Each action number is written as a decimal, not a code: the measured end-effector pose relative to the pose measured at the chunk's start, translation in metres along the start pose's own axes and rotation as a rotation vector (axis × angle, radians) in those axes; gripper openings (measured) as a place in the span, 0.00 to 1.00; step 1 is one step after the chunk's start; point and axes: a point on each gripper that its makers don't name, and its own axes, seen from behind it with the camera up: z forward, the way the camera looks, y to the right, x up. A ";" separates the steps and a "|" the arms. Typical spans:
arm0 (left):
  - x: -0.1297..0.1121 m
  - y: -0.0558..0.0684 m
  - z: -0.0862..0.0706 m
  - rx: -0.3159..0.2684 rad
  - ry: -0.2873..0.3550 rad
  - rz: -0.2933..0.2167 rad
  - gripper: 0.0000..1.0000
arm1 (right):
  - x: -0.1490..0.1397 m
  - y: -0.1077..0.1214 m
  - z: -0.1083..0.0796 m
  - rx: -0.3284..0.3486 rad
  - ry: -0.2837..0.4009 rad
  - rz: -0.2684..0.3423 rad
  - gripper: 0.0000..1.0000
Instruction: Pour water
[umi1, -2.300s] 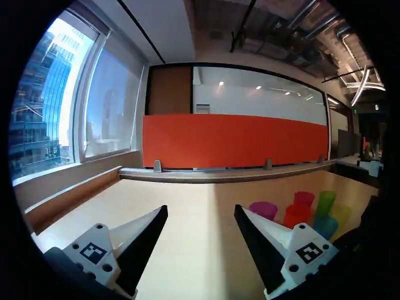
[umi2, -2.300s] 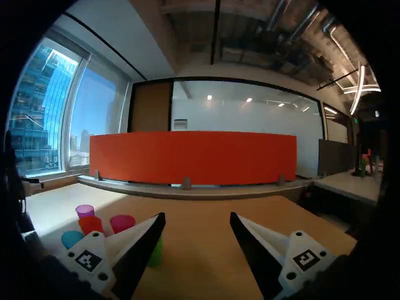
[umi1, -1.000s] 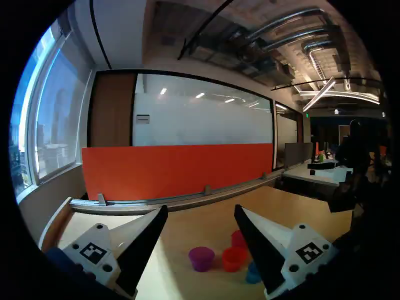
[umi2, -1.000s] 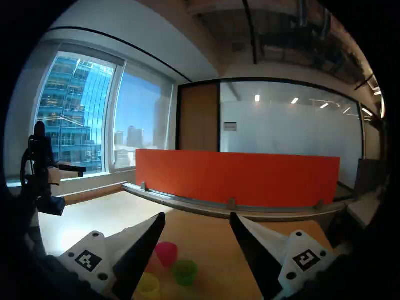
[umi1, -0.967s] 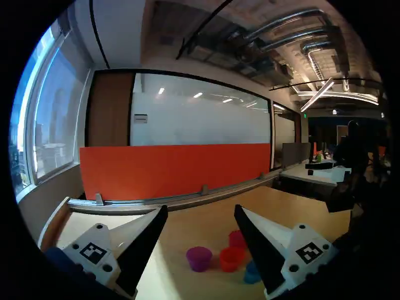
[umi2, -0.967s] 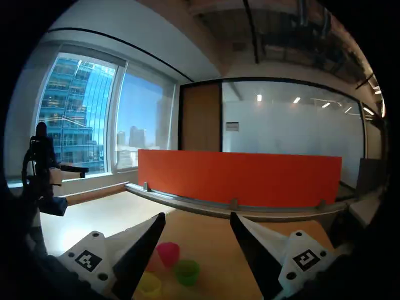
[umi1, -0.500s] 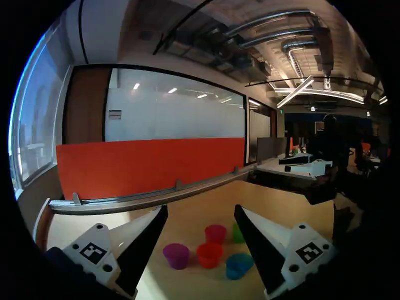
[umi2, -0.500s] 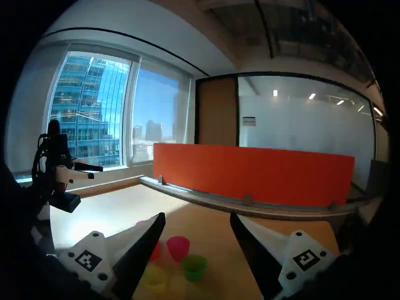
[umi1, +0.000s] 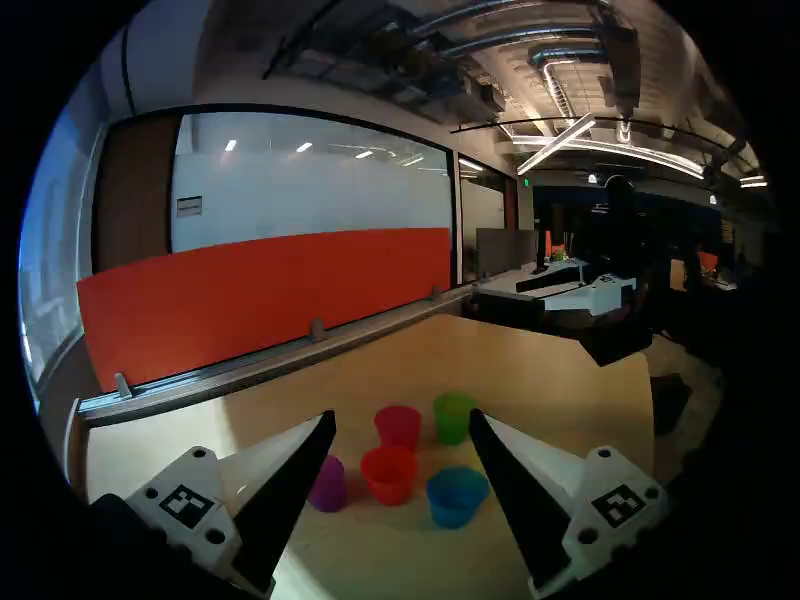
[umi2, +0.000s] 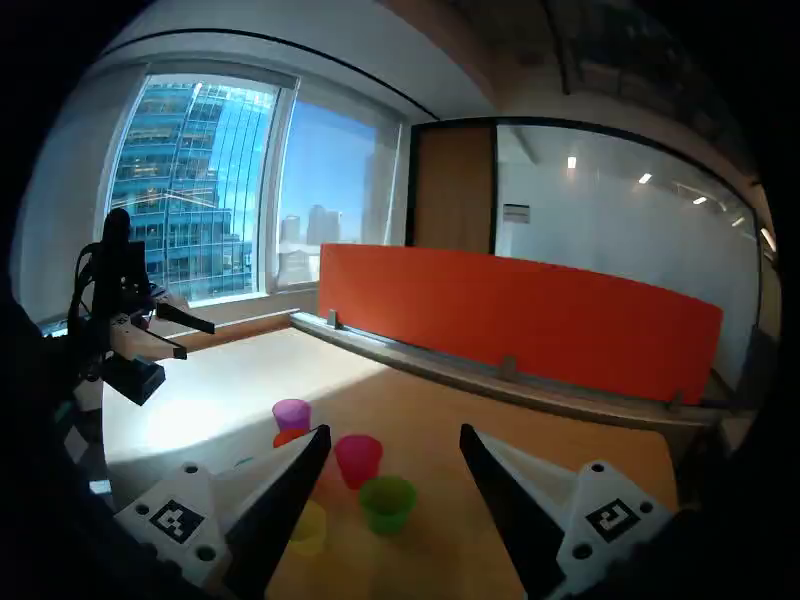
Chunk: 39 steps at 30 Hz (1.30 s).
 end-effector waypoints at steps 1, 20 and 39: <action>-0.004 0.003 0.002 -0.010 -0.008 0.001 0.99 | -0.003 0.000 0.001 0.003 -0.006 -0.003 1.00; -0.066 0.031 0.036 -0.124 -0.145 0.019 0.99 | -0.046 0.002 0.028 0.044 -0.088 0.023 1.00; -0.134 0.057 0.057 -0.208 -0.301 0.056 0.99 | -0.075 0.005 0.056 0.068 -0.149 0.028 1.00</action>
